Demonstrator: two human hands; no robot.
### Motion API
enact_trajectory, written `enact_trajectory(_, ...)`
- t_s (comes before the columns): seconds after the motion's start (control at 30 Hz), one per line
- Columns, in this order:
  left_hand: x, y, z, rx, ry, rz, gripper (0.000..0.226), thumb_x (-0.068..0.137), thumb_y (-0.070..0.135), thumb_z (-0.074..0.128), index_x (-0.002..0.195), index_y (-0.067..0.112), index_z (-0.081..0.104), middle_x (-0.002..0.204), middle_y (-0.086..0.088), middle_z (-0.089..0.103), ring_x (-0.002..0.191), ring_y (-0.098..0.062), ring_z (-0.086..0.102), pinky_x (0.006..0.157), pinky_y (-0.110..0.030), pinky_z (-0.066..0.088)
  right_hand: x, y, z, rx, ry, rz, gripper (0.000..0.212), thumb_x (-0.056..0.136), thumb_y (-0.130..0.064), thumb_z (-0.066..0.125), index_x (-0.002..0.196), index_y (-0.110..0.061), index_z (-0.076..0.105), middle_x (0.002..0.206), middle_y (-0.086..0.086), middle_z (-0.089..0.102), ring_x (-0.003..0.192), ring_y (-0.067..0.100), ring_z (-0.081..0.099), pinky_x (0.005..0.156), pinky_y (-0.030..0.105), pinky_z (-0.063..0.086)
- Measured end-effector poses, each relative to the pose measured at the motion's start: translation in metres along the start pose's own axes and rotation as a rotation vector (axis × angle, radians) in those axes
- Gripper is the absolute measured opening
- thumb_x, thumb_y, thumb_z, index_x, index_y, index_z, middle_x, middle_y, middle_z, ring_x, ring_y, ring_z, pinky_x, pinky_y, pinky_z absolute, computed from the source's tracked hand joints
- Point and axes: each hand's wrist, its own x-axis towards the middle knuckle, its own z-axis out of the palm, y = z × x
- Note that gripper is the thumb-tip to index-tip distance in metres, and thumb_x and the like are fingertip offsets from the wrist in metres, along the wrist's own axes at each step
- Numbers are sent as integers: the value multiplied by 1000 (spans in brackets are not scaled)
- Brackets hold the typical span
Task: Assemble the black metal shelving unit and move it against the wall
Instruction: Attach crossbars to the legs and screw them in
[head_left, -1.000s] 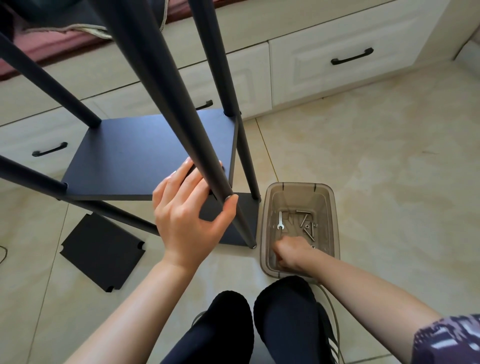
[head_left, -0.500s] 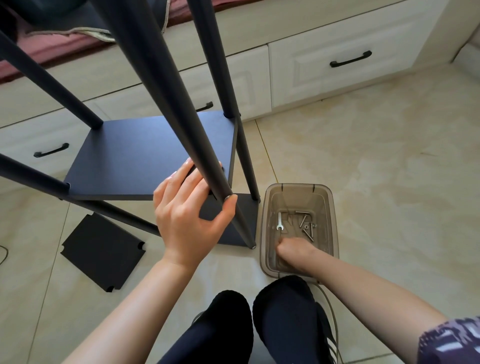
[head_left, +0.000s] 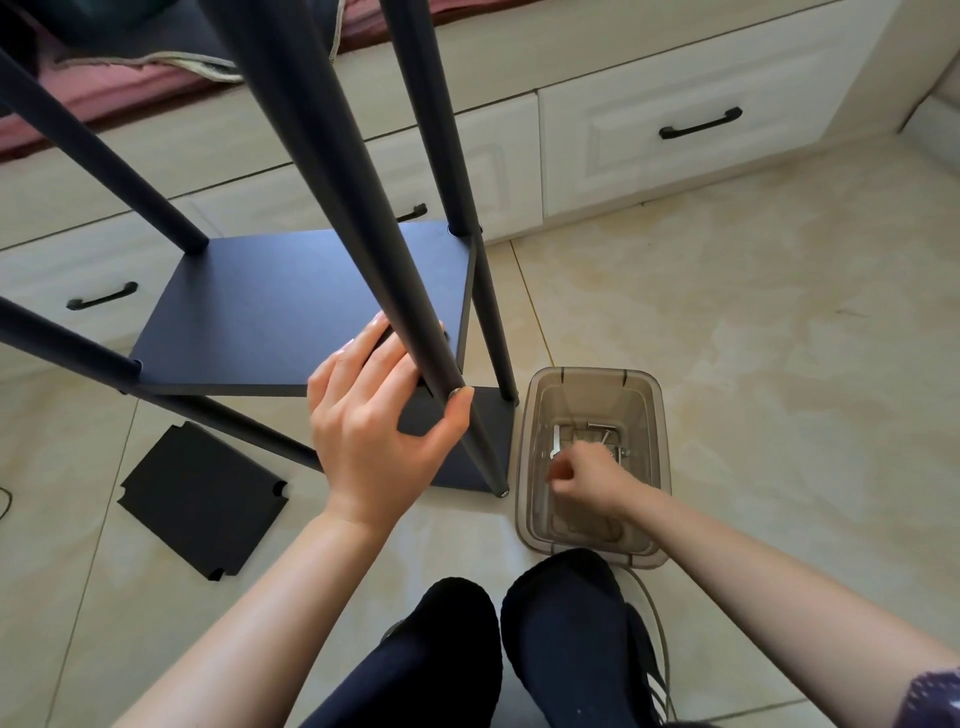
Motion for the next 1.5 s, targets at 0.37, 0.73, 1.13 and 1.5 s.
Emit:
enact_trajectory(0.37,3,0,-11,-32,-148,-58,42,91,46,63,120,16,73,132,1,66,134,-25,52,104,-46,40,-54,-35,-50,1338,-85,50,23,90,-5,68,112,2,70,89,15,69,83,23,68,81,41,59)
enact_trajectory(0.73,24,-4,-31,-39,-312,-27,47,85,55,61,109,18,77,123,5,70,122,-27,56,95,-50,45,-78,-107,-66,1469,96,-19,22,102,-17,51,96,-5,67,74,5,64,68,17,64,65,31,57)
enact_trajectory(1.13,45,-10,-33,-16,-382,83,66,79,67,57,114,13,68,126,7,62,109,-17,45,82,-35,51,-40,-159,-44,1001,350,-98,34,105,-28,40,76,-15,53,67,-2,55,69,12,53,70,30,46)
enact_trajectory(1.5,53,-17,-39,-14,-562,-55,81,78,78,46,141,30,56,152,21,30,152,-36,22,120,-58,15,-39,-175,-35,1113,313,-231,43,107,-27,34,97,11,51,58,6,51,55,18,50,55,26,45)
